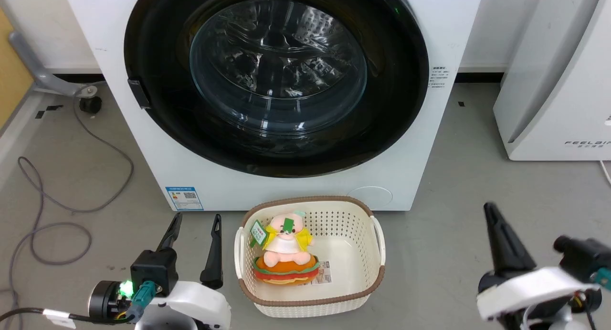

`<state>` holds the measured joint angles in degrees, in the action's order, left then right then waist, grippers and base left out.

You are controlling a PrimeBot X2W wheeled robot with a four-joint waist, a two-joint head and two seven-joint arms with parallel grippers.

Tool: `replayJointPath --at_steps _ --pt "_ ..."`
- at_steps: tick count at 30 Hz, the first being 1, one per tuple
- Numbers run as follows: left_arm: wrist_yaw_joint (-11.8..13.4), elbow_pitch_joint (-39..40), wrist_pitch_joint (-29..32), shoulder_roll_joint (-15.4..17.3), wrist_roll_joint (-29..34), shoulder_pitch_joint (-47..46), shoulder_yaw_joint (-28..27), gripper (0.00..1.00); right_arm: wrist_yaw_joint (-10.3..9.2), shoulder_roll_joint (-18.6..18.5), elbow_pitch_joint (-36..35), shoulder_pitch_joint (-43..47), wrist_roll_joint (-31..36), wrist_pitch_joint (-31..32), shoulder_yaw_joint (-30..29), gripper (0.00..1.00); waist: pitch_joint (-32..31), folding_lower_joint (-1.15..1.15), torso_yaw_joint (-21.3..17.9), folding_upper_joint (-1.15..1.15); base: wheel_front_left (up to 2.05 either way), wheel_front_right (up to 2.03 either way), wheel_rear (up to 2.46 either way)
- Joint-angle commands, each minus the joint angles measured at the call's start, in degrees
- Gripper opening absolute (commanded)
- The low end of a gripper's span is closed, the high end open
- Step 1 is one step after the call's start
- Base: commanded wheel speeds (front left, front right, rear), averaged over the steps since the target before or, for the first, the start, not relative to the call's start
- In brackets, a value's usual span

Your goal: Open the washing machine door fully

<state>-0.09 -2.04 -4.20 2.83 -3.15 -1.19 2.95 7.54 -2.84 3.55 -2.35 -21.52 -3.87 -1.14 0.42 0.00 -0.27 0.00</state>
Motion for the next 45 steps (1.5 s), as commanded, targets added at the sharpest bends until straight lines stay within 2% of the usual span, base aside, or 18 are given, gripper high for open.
replayJointPath --at_steps 1,11,23,33,45 --pt "0.18 -0.11 -0.69 0.03 -0.23 -0.78 0.2 1.0 -0.01 -0.01 0.55 -1.87 -2.19 0.1 -0.46 0.0 0.17 0.0 -0.02 0.0 0.0 0.0 0.0" --pt "0.07 0.4 -1.89 0.03 -0.7 -2.28 0.74 1.0 -0.02 -0.79 5.67 -9.76 -11.15 2.1 -4.43 0.0 2.22 0.0 0.3 0.0 0.0 0.0 0.0" --pt "0.03 1.48 -3.2 0.03 -1.56 -4.5 1.53 1.0 -0.02 -4.27 15.59 -22.99 -18.78 3.55 -7.9 0.0 5.83 0.0 1.12 0.0 0.0 0.0 0.0" --pt "-0.21 2.18 -4.4 0.04 -2.06 -6.38 2.25 1.0 -0.03 -7.96 23.14 -35.3 -22.47 7.49 -7.25 0.0 8.5 0.0 1.63 0.0 0.0 0.0 0.0" --pt "-0.19 2.45 -5.83 0.04 -2.73 -8.21 3.3 1.0 -0.03 -10.14 29.53 -47.8 -26.57 14.86 -5.56 0.0 11.14 0.0 1.73 0.0 0.0 0.0 0.0"
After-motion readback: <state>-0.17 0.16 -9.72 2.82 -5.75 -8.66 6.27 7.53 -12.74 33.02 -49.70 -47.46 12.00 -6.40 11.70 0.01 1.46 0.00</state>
